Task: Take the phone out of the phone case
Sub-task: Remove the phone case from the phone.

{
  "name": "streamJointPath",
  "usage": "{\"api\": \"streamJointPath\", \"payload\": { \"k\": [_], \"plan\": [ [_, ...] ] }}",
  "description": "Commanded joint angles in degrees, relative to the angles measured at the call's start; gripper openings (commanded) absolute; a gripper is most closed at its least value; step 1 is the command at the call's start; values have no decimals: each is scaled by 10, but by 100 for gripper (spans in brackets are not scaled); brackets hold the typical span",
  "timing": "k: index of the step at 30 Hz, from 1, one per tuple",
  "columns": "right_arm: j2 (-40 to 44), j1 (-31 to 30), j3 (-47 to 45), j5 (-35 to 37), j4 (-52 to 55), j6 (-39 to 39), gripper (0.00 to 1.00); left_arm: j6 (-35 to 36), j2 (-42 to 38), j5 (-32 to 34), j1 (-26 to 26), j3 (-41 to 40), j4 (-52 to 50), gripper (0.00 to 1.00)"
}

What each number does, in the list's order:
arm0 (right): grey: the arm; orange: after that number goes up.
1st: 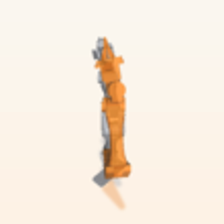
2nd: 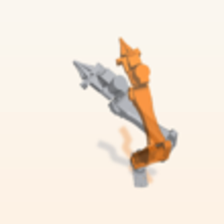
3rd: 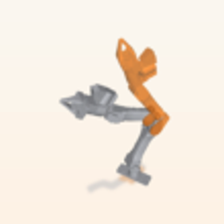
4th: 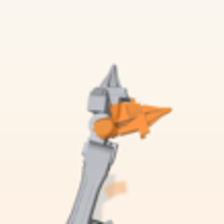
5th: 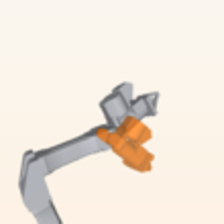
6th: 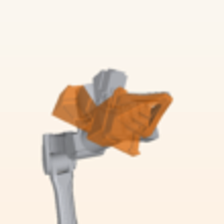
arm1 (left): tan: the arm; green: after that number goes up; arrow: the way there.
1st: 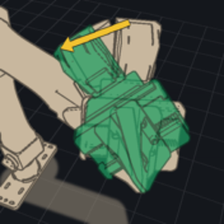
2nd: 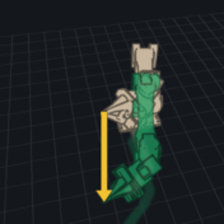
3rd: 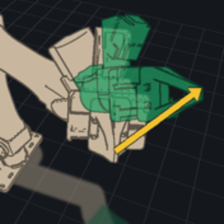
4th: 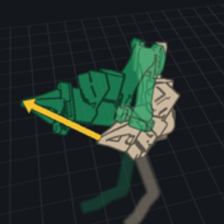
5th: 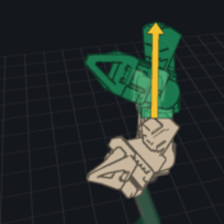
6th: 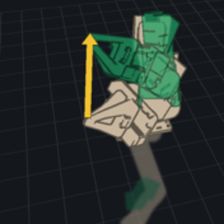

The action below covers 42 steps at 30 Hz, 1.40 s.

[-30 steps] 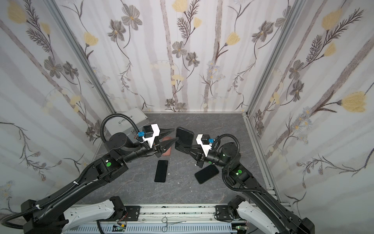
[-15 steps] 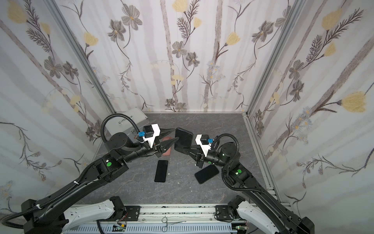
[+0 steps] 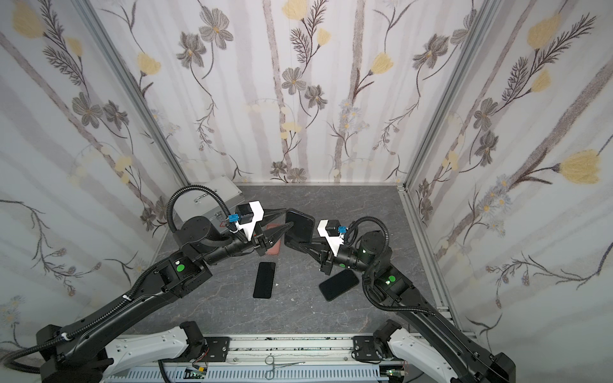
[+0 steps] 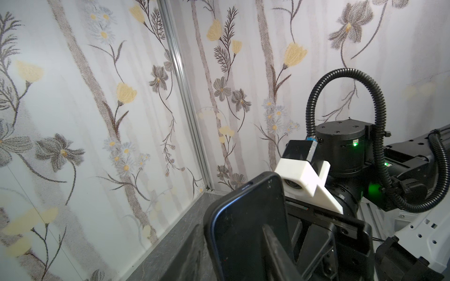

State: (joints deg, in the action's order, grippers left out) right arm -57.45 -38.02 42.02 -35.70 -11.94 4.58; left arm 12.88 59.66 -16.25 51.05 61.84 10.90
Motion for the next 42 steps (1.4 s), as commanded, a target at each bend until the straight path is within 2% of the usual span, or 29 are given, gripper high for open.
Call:
{"api": "streamJointPath", "payload": {
  "k": [1, 9, 13, 19, 42],
  "plan": [
    [-2, -4, 7, -11, -15, -20, 0, 8, 2, -4, 1, -5, 3, 40],
    [-1, -13, 7, 10, 5, -37, 0, 11, 4, 6, 0, -11, -12, 38],
    [9, -13, 3, 59, 1, -22, 0, 17, -6, 31, 2, -9, -11, 44],
    [20, -13, -3, 125, 5, -10, 0, 52, -19, 80, 11, -3, -17, 45],
    [10, -15, 3, 80, 17, -17, 0, 71, 6, 80, 25, 13, -27, 41]
  ]
}}
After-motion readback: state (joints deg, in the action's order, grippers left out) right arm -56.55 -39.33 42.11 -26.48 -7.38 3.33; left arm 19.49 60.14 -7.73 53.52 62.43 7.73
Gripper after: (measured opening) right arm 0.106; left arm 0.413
